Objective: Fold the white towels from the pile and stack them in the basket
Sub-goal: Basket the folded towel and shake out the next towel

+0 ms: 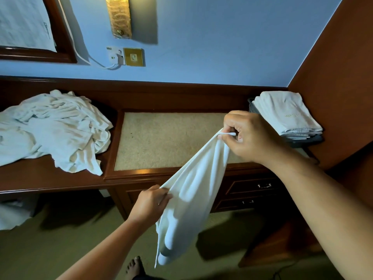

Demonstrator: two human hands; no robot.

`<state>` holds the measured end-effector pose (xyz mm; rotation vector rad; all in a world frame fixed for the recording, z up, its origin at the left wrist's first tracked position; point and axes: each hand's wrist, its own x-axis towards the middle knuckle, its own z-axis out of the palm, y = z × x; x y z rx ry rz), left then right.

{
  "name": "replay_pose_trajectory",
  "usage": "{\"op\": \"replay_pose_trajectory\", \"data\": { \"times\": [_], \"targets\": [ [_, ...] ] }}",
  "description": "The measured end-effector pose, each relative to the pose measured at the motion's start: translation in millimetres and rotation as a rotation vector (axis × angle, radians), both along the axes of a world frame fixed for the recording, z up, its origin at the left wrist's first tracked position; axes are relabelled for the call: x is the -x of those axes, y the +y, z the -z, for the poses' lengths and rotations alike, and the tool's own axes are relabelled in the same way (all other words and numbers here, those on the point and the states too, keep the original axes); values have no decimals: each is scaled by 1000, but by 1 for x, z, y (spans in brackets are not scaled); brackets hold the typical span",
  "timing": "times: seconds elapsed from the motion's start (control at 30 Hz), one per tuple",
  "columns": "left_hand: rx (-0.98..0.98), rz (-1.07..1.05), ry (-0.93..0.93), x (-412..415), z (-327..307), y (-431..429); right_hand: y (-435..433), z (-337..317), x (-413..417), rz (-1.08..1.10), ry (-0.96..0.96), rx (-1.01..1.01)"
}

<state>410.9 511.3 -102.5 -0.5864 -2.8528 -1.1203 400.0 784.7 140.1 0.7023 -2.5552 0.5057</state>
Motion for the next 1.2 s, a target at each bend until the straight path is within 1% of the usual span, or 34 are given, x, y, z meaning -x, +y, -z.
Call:
{"op": "replay_pose_trajectory", "data": {
  "times": [0.1, 0.17, 0.23, 0.3, 0.33, 0.4, 0.43, 0.47, 0.5, 0.63, 0.7, 0.77, 0.8, 0.87, 0.93, 0.97, 1.03, 1.13, 1.2],
  "targets": [
    [48, -80, -51, 1, 8, -13, 2, 16, 6, 65, -33, -31],
    [-52, -178, -85, 3, 6, -16, 5, 33, 12, 141, -77, -93],
    [-193, -259, -103, 6, -1, -19, 14, 49, 19, 254, -172, -169],
    [-325, -298, -160, 10, -9, -24, 23, 66, 24, 368, -273, -325],
    [-373, -299, -178, 12, -13, -27, 25, 75, 24, 404, -286, -410],
    [-403, -266, -157, 18, -22, -32, 21, 95, 23, 430, -286, -515],
    [-387, -241, -132, 20, -27, -33, 20, 106, 23, 419, -318, -522],
    [-356, -219, -103, 25, -32, -37, 17, 117, 26, 403, -328, -489],
    [-321, -199, -72, 29, -36, -41, 13, 125, 29, 414, -379, -402],
    [-257, -142, -34, 55, -42, -64, -6, 149, 48, 555, -606, 27],
    [-246, -119, -37, 71, -42, -79, -18, 157, 55, 507, -639, 161],
    [-236, -70, -39, 90, -43, -98, -25, 156, 63, 432, -680, 209],
    [-217, -11, -34, 102, -45, -110, -28, 153, 70, 377, -707, 205],
    [-83, 194, 69, 121, -45, -129, -34, 142, 83, 290, -775, 165],
    [82, 383, 134, 133, -37, -139, -48, 124, 96, 286, -759, 209],
    [124, 431, 109, 137, -31, -141, -60, 112, 104, 292, -732, 286],
    [169, 425, -7, 142, -13, -144, -89, 90, 120, 276, -675, 478],
    [292, 324, -246, 142, 13, -146, -131, 74, 140, 268, -625, 711],
    [396, 226, -294, 146, 26, -149, -148, 74, 150, 318, -609, 818]
  ]
}}
